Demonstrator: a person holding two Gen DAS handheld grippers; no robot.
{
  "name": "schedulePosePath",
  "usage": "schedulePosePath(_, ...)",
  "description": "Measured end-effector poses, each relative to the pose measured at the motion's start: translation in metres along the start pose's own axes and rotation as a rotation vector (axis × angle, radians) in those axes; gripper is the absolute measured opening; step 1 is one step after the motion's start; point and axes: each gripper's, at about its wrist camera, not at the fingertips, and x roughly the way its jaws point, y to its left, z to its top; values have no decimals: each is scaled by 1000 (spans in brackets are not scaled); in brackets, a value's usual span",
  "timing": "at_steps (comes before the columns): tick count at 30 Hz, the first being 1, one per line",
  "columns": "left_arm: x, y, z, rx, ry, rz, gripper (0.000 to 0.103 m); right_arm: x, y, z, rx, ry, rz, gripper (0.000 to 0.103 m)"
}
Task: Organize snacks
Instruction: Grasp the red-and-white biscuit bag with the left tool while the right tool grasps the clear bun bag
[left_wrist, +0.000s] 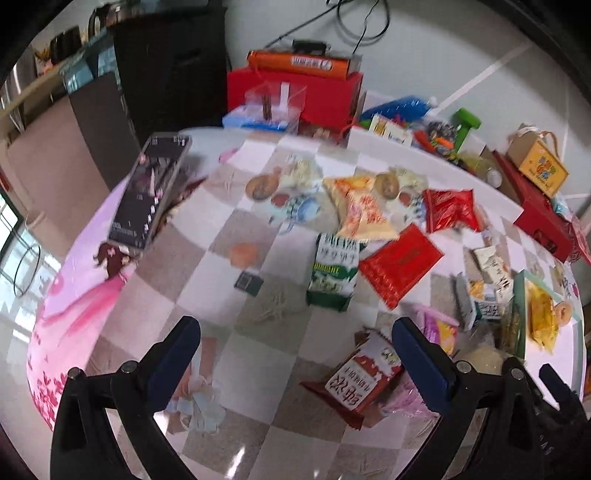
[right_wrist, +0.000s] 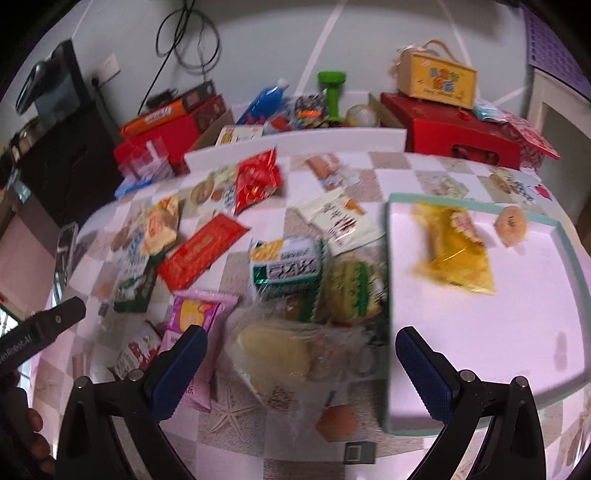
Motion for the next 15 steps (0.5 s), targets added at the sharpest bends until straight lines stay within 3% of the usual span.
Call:
schedulePosePath(7,30,-3,-7,-80,131,-111,103,21,8,-7,-42,52,-14,103)
schedulePosePath(15,59,-13,-18,-99,249,-124,103,38,10,-14,-49,105,2,97)
